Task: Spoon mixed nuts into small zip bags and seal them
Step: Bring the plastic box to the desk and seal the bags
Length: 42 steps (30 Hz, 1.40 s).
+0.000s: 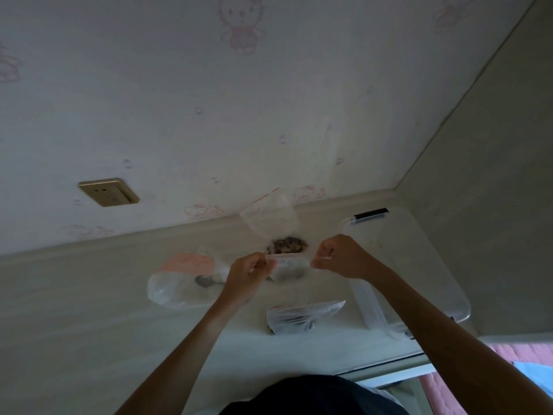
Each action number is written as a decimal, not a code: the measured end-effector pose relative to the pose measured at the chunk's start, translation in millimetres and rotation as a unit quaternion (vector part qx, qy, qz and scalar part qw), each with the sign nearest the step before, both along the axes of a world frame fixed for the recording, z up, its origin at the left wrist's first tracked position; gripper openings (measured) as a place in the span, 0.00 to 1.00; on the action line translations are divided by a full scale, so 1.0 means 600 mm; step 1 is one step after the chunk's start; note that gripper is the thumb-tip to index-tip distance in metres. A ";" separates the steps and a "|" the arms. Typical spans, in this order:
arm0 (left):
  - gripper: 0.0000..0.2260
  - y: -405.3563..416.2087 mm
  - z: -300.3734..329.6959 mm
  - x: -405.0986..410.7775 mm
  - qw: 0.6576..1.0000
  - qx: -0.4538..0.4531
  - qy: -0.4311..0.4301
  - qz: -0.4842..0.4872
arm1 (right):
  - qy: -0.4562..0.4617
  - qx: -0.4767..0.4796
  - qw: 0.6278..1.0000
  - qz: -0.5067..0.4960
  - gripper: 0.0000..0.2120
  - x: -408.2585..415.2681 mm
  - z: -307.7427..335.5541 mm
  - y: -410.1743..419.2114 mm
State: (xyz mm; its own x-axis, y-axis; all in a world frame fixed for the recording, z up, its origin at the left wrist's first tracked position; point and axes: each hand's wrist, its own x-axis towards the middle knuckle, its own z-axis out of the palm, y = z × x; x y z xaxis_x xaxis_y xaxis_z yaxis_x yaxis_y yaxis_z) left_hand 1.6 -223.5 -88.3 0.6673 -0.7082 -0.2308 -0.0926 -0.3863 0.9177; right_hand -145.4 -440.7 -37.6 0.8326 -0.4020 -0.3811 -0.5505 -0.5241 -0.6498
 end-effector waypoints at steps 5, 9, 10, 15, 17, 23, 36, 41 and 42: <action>0.04 0.002 0.007 -0.012 0.998 -0.039 0.002 0.047 | -0.017 -0.050 0.997 0.051 0.11 0.020 0.015 0.034; 0.05 0.003 0.012 -0.021 0.998 -0.050 0.003 0.028 | -0.046 -0.055 0.995 0.067 0.10 0.046 0.023 0.060; 0.05 0.005 0.011 -0.021 0.998 -0.054 0.006 0.031 | -0.048 -0.052 0.995 0.070 0.10 0.048 0.025 0.062; 0.06 0.024 0.012 -0.025 0.995 -0.087 0.034 0.047 | -0.042 -0.024 0.994 0.102 0.08 0.037 0.032 0.057; 0.06 0.027 0.013 -0.029 0.994 -0.093 0.046 0.040 | -0.048 -0.024 0.993 0.107 0.07 0.034 0.031 0.059; 0.06 0.023 0.019 -0.035 0.995 -0.086 0.033 0.030 | -0.072 -0.026 0.994 0.084 0.08 0.036 0.026 0.085; 0.04 0.019 0.017 -0.030 0.996 -0.051 -0.072 0.026 | -0.079 -0.060 0.992 0.084 0.11 0.046 0.026 0.102; 0.03 0.016 0.020 -0.027 0.995 -0.046 -0.091 0.022 | -0.088 -0.072 0.990 0.088 0.08 0.050 0.033 0.106; 0.03 0.016 0.020 -0.026 0.994 -0.044 -0.096 0.016 | -0.086 -0.076 0.989 0.091 0.08 0.050 0.034 0.107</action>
State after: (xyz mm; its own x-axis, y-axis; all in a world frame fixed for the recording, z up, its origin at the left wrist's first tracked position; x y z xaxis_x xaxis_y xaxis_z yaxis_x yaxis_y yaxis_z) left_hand -13.9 -213.8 -76.1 0.7159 -0.6973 -0.0351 -0.2588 -0.3118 0.9142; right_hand -115.6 -376.6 -17.3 0.9435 -0.2814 -0.1747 -0.3267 -0.7036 -0.6311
